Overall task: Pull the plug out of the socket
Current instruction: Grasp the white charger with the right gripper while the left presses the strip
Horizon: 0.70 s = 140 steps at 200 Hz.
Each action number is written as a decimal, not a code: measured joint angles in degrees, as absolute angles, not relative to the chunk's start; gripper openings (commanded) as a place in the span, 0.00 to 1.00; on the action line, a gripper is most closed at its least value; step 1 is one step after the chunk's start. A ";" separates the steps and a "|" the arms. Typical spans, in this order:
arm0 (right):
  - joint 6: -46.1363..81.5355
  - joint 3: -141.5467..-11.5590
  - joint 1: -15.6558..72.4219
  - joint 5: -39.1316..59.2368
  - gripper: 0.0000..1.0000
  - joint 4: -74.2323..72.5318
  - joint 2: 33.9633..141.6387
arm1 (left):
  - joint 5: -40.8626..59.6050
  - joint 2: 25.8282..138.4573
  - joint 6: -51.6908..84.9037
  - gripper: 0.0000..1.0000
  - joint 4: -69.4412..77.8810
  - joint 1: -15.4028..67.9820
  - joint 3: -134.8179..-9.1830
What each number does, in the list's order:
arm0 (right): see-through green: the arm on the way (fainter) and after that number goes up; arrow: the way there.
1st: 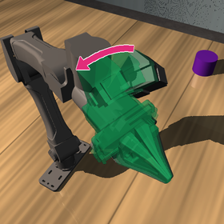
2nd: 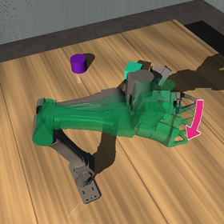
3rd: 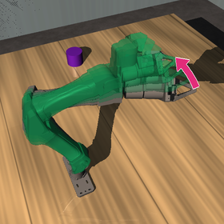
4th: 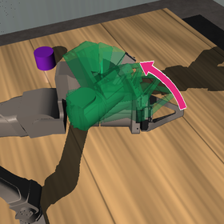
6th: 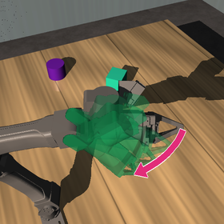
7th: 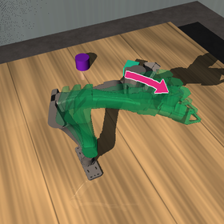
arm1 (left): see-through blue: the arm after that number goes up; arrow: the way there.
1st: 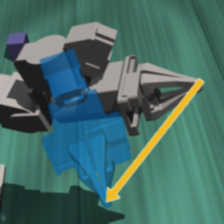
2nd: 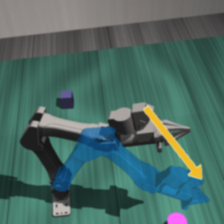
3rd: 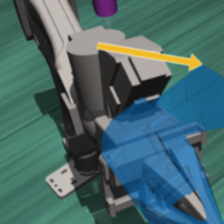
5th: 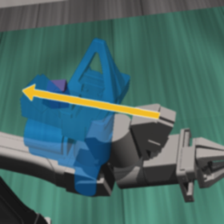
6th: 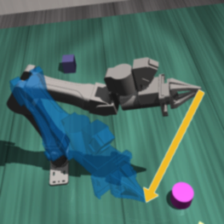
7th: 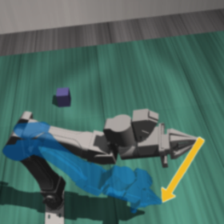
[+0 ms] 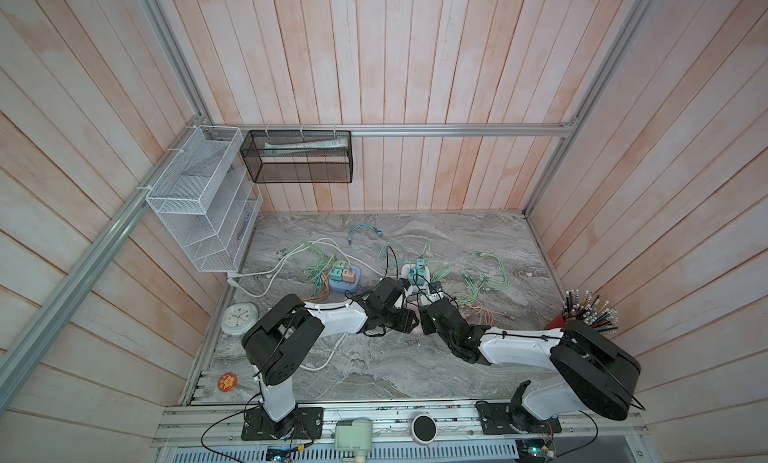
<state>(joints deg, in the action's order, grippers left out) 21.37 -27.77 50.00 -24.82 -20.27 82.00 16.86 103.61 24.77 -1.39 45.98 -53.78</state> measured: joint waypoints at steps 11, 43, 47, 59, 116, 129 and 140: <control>21.15 -27.77 50.11 -24.80 0.07 -19.38 81.10 | 16.99 103.70 25.15 0.57 -0.97 45.89 -53.78; 20.93 -28.58 50.17 -24.80 0.05 -17.67 81.69 | 17.47 104.05 25.34 0.56 -0.43 45.78 -53.78; 20.99 -28.62 50.24 -24.80 0.05 -17.67 82.04 | 17.52 104.12 25.36 0.56 -0.36 45.78 -53.78; 21.32 -28.73 50.63 -25.34 0.04 -18.06 83.09 | 17.56 104.27 25.61 0.56 -0.23 45.74 -53.78; 22.87 -30.24 53.60 -31.46 0.06 -18.41 85.97 | 17.56 104.27 26.26 0.55 -0.19 45.28 -53.67; 23.14 -30.24 53.67 -31.57 0.06 -18.41 85.97 | 17.56 104.31 26.39 0.55 -0.14 45.28 -53.67; 23.40 -30.24 53.71 -31.68 0.07 -18.31 85.91 | 17.58 104.36 26.46 0.55 -0.08 45.25 -53.67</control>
